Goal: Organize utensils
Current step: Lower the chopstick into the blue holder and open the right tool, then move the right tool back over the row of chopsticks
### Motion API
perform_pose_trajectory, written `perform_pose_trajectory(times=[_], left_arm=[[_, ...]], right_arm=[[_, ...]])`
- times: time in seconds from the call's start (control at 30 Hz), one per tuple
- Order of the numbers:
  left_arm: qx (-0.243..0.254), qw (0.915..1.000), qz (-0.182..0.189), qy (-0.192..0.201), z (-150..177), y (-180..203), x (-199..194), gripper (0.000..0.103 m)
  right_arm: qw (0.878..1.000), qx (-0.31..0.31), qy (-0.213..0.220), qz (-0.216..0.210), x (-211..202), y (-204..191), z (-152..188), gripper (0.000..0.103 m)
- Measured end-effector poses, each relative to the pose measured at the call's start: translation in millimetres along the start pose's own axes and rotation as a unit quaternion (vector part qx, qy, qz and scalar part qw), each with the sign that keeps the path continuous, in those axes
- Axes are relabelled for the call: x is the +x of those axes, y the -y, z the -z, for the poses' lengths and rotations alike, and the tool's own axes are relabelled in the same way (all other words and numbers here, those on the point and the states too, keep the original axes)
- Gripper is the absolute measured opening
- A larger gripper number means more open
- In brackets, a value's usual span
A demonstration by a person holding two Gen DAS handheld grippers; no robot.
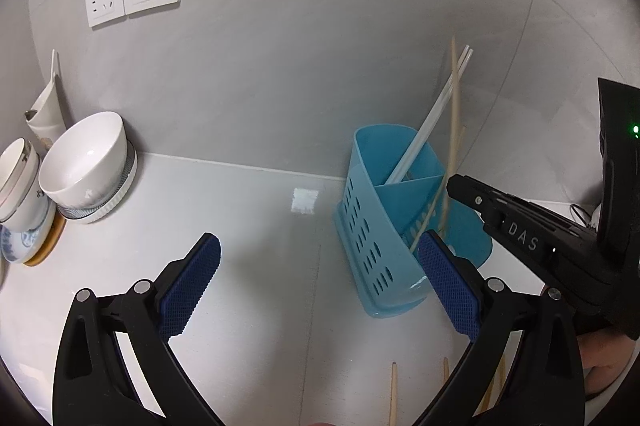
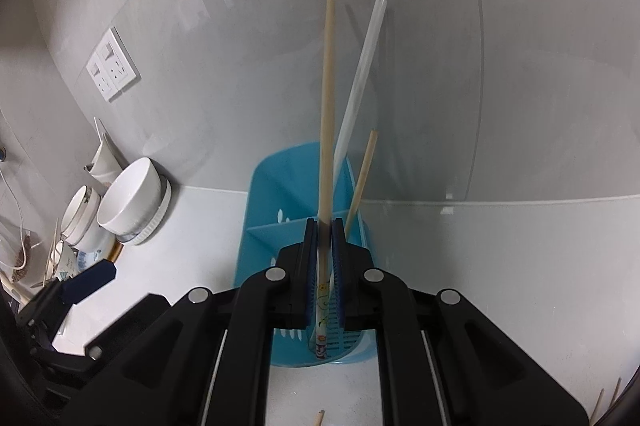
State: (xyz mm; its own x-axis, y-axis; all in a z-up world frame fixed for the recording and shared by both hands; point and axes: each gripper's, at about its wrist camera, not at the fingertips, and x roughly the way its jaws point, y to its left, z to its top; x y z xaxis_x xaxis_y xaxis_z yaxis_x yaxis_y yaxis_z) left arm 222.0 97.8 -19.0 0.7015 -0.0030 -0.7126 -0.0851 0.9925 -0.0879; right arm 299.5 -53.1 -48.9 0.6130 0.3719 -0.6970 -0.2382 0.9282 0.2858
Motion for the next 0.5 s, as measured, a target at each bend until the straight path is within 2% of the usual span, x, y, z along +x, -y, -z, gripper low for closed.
perform_pose_trajectory(times=[0.1,0.17,0.23,0.27,0.33,0.5], left_arm=[[0.003,1.0,-0.003,0.003,-1,-1,0,0.097],[0.005,1.0,-0.004,0.003,-2,0,-1,0.097],[0.006,1.0,-0.003,0.003,-2,1,-4,0.097],[0.008,1.0,-0.003,0.004,-1,4,-8,0.097],[0.01,0.9999,0.0,0.005,-1,5,-11,0.097],[0.017,0.9998,0.006,-0.005,2,16,-23,0.097]], right_arm=[[1.0,-0.005,-0.002,0.006,-1,-1,1,0.011],[1.0,-0.011,-0.001,0.009,-7,-1,1,0.018],[1.0,-0.018,0.006,0.015,-18,-2,0,0.035],[1.0,-0.021,0.011,0.016,-24,-2,-1,0.039],[0.999,-0.029,0.02,0.02,-40,-1,-2,0.059],[0.998,-0.035,0.029,0.041,-78,12,2,0.089]])
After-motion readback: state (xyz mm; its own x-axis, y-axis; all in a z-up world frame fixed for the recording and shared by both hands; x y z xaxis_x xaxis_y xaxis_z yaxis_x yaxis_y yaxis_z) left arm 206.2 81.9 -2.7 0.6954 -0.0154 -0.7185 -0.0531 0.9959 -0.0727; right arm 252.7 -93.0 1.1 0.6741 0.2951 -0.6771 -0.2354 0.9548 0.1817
